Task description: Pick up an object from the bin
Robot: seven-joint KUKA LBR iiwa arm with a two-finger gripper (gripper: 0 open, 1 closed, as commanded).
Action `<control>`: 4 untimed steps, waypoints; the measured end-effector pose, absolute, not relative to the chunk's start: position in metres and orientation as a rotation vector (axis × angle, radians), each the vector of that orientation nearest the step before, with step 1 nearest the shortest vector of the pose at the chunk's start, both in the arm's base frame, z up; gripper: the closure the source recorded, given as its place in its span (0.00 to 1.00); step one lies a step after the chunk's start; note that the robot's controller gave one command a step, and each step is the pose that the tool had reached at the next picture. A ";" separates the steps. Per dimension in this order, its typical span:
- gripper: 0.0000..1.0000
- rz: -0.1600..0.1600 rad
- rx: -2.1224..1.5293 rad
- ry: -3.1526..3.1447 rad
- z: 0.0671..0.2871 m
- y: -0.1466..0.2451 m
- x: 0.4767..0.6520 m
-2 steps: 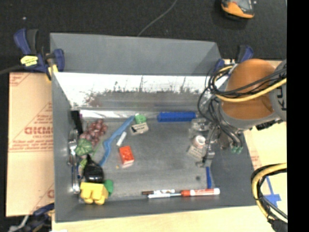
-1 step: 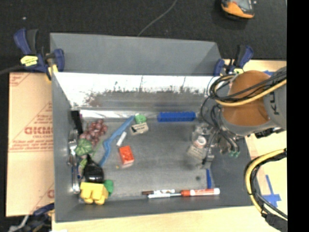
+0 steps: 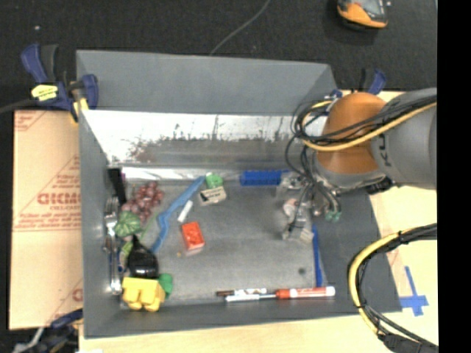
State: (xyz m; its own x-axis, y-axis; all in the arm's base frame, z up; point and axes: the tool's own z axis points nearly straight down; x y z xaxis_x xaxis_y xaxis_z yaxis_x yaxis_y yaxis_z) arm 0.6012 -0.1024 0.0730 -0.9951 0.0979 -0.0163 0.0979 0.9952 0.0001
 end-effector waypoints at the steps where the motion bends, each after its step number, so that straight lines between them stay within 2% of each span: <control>1: 0.00 0.002 0.238 3.116 0.072 -0.127 0.573; 2: 0.00 -0.001 0.171 3.115 0.071 -0.097 0.604; 3: 0.00 0.006 0.222 3.113 0.076 -0.109 0.608; 4: 0.00 -0.001 0.080 3.119 0.085 -0.072 0.583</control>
Offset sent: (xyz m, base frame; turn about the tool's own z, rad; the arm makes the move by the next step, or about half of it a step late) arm 0.0241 0.0245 -0.0030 -0.0130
